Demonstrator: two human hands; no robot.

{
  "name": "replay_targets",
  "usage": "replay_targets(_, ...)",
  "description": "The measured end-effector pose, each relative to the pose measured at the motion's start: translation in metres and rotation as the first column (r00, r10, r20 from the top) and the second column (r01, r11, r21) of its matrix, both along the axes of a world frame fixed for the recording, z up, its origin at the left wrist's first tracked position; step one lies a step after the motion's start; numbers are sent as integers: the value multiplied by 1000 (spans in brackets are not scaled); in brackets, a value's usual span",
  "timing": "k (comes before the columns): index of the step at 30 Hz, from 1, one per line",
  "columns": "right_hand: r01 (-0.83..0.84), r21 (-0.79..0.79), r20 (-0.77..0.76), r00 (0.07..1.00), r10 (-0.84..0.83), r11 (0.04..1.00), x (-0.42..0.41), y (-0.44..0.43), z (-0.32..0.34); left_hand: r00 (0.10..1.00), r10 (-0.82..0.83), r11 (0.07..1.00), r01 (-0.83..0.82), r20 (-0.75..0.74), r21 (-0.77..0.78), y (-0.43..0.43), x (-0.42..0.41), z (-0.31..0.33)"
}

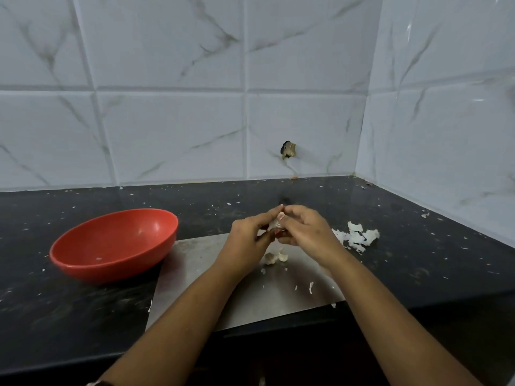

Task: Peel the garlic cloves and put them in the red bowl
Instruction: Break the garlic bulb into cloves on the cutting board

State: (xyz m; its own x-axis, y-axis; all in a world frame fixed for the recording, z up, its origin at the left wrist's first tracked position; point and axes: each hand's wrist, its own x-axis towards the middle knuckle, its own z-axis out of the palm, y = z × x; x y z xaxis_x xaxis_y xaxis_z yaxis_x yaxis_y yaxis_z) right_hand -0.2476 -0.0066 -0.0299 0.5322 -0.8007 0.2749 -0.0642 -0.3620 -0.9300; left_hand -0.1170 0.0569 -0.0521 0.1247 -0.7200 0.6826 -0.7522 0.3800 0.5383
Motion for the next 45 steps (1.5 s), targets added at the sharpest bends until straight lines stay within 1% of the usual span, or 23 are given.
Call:
replay_targets(2,-3,40,13,1000,3,999,2,-1,-1,998,21,1000,-21,62,-11,-1,0,-1)
replay_targets(4,29,31,0,1000,-29,999,6,3,-1,988,64,998,-62,138,-20,-3,-1,-2)
replay_targets(7,96,-85,-39,994,-99,992,14,7,-2,953,168,985,-152,251,-84,-3,-5,-1)
replay_targets(9,96,-123,-55,993,-104,988,16,9,-1,922,234,971,-204,308,-125,-2,-8,0)
replay_targets(12,82,-52,-49,995,-85,995,18,8,-1,881,281,957,-226,381,-183,-2,-10,-1)
replay_targets(15,78,43,-8,997,-78,996,20,6,0,868,280,958,-223,410,-182,-3,-12,-3)
replay_targets(17,64,75,12,998,-65,995,21,5,1,868,298,953,-246,396,-178,-4,-12,-4)
replay_targets(20,64,71,33,997,-67,995,23,5,0,880,316,945,-261,353,-197,-4,-13,-3)
replay_targets(24,65,101,72,995,-72,993,25,6,-4,873,331,941,-275,359,-198,-3,-17,-1)
replay_targets(28,63,96,70,995,-70,993,25,5,-5,885,318,946,-271,341,-178,-4,-16,0)
replay_targets(32,51,180,127,989,-74,982,21,0,-3,956,236,971,-224,176,-87,-2,-15,2)
replay_targets(34,1,238,143,989,-36,971,19,-1,-3,970,215,976,-208,112,-70,-5,-10,0)
replay_targets(35,-38,281,173,985,-12,959,19,-1,-3,980,190,980,-187,53,-60,-6,-8,-1)
replay_targets(37,-141,384,284,958,29,913,16,0,-2,990,120,991,-124,-67,-57,-7,-6,-3)
replay_targets(38,-200,428,344,938,46,881,14,1,0,989,107,991,-114,-98,-67,-7,-6,-3)
replay_targets(40,-301,485,414,906,87,821,12,4,4,986,108,991,-117,-123,-70,-6,-4,-2)
replay_targets(43,-402,532,451,879,152,746,14,13,5,978,135,990,-139,-158,-16,-6,-2,-4)
replay_targets(45,-394,530,456,879,139,751,20,17,4,974,154,988,-155,-164,11,-9,-2,-5)
